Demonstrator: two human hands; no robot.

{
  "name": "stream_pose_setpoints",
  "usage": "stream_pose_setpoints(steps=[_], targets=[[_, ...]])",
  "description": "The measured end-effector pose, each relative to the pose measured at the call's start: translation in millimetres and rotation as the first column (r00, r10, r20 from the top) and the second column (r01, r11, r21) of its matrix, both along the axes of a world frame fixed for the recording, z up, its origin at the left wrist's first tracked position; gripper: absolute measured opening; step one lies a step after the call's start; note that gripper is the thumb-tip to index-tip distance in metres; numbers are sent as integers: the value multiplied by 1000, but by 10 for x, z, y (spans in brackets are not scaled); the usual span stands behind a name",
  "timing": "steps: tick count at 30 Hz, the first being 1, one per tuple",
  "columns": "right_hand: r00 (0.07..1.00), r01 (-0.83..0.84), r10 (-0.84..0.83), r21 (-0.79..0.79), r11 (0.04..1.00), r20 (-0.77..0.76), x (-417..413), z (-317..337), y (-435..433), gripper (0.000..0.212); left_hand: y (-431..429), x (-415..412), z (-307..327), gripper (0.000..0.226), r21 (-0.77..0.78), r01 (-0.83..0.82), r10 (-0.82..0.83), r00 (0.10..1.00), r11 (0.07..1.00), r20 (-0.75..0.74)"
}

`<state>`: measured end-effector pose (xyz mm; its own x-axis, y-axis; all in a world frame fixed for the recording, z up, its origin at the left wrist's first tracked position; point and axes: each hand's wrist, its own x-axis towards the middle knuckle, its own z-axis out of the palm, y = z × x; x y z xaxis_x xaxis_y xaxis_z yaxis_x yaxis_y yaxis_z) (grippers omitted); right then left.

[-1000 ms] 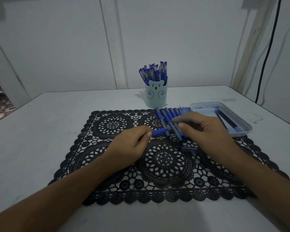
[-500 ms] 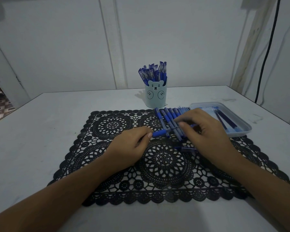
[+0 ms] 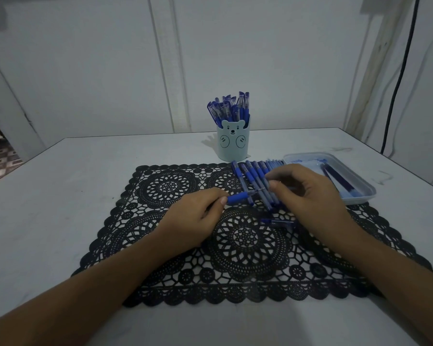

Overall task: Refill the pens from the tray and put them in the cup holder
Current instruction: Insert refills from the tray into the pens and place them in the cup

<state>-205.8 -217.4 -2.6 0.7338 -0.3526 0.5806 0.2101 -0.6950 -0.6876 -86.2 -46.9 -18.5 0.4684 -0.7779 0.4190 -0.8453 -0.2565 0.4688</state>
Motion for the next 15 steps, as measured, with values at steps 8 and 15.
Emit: stream_pose_setpoints(steps=[8,15], targets=[[990,-100,98,-17,995,-102,2,-43,81,17,6,-10,-12,32,36,14,-16,997,999,70],[977,-49,19,-135,990,-213,-37,-2,100,46,4,-23,-22,30,74,43,-53,990,996,128]])
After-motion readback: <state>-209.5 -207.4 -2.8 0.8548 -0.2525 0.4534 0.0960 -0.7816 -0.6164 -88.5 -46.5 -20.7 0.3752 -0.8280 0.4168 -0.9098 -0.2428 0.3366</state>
